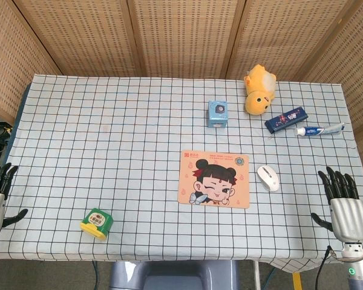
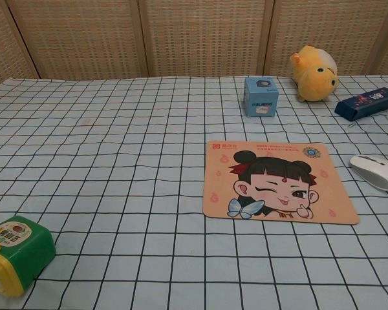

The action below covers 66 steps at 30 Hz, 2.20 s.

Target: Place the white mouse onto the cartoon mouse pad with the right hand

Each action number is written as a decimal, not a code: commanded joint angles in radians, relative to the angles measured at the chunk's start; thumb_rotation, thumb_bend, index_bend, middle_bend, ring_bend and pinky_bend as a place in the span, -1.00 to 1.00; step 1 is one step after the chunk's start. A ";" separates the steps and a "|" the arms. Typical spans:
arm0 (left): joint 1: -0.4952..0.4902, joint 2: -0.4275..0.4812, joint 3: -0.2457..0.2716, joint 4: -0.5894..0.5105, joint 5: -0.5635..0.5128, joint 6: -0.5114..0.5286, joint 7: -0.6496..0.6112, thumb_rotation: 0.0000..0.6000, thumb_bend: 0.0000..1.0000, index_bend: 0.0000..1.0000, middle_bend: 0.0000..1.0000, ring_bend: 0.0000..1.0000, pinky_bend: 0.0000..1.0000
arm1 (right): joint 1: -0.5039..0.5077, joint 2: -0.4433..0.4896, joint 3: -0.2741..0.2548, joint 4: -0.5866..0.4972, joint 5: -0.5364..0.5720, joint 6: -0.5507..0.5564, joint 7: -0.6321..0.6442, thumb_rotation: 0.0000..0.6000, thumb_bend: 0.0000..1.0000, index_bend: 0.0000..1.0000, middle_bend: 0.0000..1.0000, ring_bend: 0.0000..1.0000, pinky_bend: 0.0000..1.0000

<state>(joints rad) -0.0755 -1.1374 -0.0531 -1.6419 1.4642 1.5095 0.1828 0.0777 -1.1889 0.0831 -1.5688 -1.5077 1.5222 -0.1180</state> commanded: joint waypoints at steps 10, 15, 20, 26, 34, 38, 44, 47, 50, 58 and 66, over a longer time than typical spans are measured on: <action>0.001 0.001 0.001 -0.002 0.004 0.001 0.000 1.00 -1.00 -1.00 -1.00 -1.00 -1.00 | 0.008 -0.002 0.000 -0.001 0.018 -0.029 0.003 1.00 -0.91 -1.00 -1.00 -1.00 -1.00; -0.001 0.001 -0.005 0.004 -0.008 -0.004 -0.012 1.00 -1.00 -1.00 -1.00 -1.00 -1.00 | 0.015 -0.013 0.004 -0.001 0.030 -0.042 -0.006 1.00 -0.91 -1.00 -1.00 -1.00 -1.00; -0.001 0.004 -0.006 0.005 -0.015 -0.008 -0.019 1.00 -1.00 -1.00 -1.00 -1.00 -1.00 | 0.021 -0.020 0.006 -0.001 0.032 -0.048 -0.011 1.00 -0.91 -1.00 -1.00 -1.00 -1.00; 0.000 0.006 -0.009 0.005 -0.018 -0.006 -0.025 1.00 -1.00 -1.00 -1.00 -1.00 -1.00 | 0.036 -0.028 0.011 -0.018 0.040 -0.070 -0.024 1.00 -0.91 -1.00 -1.00 -1.00 -1.00; -0.002 0.006 -0.011 0.009 -0.022 -0.010 -0.031 1.00 -1.00 -1.00 -1.00 -1.00 -1.00 | 0.082 -0.054 0.055 -0.084 0.096 -0.120 -0.063 1.00 -0.80 -1.00 -1.00 -1.00 -1.00; -0.002 0.007 -0.013 0.011 -0.027 -0.012 -0.039 1.00 -1.00 -1.00 -1.00 -1.00 -1.00 | 0.124 -0.097 0.080 -0.100 0.140 -0.170 -0.089 1.00 -0.60 -1.00 -1.00 -1.00 -1.00; -0.006 0.008 -0.015 0.017 -0.036 -0.025 -0.056 1.00 -1.00 -1.00 -1.00 -1.00 -1.00 | 0.215 -0.222 0.127 -0.041 0.251 -0.275 -0.162 1.00 -0.43 -1.00 -1.00 -1.00 -1.00; -0.009 0.008 -0.016 0.020 -0.042 -0.035 -0.063 1.00 -1.00 -1.00 -1.00 -1.00 -1.00 | 0.253 -0.282 0.149 0.003 0.302 -0.311 -0.183 1.00 -0.34 -1.00 -1.00 -1.00 -1.00; -0.013 0.006 -0.016 0.025 -0.046 -0.045 -0.069 1.00 -1.00 -1.00 -1.00 -1.00 -1.00 | 0.295 -0.351 0.175 0.073 0.349 -0.339 -0.200 1.00 -0.26 -1.00 -1.00 -1.00 -1.00; -0.014 0.005 -0.022 0.029 -0.055 -0.042 -0.069 1.00 -1.00 -1.00 -1.00 -1.00 -1.00 | 0.374 -0.461 0.227 0.263 0.446 -0.412 -0.179 1.00 -0.08 -1.00 -1.00 -1.00 -1.00; -0.018 -0.001 -0.023 0.029 -0.061 -0.049 -0.054 1.00 -1.00 -1.00 -1.00 -1.00 -1.00 | 0.408 -0.506 0.227 0.358 0.468 -0.447 -0.161 1.00 -0.09 -1.00 -1.00 -1.00 -1.00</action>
<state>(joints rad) -0.0932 -1.1377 -0.0758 -1.6133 1.4042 1.4621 0.1276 0.4797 -1.6877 0.3106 -1.2231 -1.0456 1.0836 -0.2776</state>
